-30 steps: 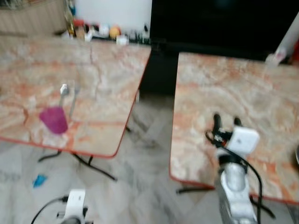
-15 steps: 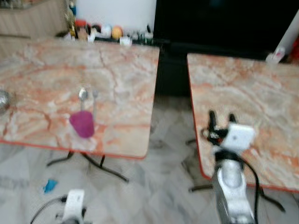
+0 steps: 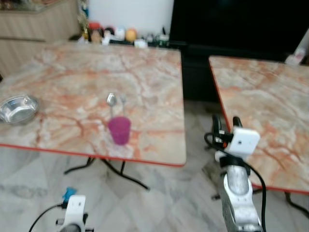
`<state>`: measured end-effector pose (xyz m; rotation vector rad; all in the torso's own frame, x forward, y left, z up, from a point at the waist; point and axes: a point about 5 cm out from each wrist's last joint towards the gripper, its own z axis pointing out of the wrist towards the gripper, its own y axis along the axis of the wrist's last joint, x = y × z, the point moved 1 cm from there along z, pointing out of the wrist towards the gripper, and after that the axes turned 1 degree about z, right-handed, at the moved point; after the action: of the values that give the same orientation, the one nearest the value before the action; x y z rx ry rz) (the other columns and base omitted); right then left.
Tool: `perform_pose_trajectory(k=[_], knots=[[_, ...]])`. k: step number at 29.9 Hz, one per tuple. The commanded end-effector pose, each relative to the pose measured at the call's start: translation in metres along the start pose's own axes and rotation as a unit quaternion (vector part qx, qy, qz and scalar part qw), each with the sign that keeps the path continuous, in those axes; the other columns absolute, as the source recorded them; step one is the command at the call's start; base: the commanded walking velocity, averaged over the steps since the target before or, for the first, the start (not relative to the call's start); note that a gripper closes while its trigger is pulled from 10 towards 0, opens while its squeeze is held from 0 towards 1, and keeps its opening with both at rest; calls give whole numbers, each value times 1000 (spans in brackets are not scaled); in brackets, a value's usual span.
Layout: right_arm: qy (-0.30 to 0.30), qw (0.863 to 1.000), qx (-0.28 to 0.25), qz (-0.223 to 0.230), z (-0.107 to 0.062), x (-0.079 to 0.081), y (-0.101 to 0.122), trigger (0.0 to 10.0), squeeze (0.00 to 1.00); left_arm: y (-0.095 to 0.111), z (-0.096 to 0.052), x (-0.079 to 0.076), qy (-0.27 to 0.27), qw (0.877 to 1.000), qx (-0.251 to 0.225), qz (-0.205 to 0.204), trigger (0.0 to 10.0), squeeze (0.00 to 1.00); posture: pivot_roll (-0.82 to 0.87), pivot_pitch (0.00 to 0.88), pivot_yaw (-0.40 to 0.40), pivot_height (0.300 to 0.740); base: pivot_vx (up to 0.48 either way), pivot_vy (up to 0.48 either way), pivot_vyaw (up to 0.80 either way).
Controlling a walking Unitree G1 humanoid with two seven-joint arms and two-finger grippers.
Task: Setting the table
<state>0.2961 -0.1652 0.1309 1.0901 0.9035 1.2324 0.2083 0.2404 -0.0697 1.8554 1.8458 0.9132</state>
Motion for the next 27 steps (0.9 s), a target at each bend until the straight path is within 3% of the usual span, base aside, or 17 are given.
perform_pose_trajectory(k=[1, 27], knots=[[-13, 1000, 4, -8, -1, -9, -1, 10000, 0, -4, -1, -7, -9, 1000, 7, -5, 10000, 0, 104, 0, -32, 740, 0, 345, 0], [-9, 1000, -5, -13, 2, -10, 3, 10000, 0, -6, -1, -7, -8, 1000, 10, -7, 10000, 0, 101, 0, -34, 740, 0, 346, 0]])
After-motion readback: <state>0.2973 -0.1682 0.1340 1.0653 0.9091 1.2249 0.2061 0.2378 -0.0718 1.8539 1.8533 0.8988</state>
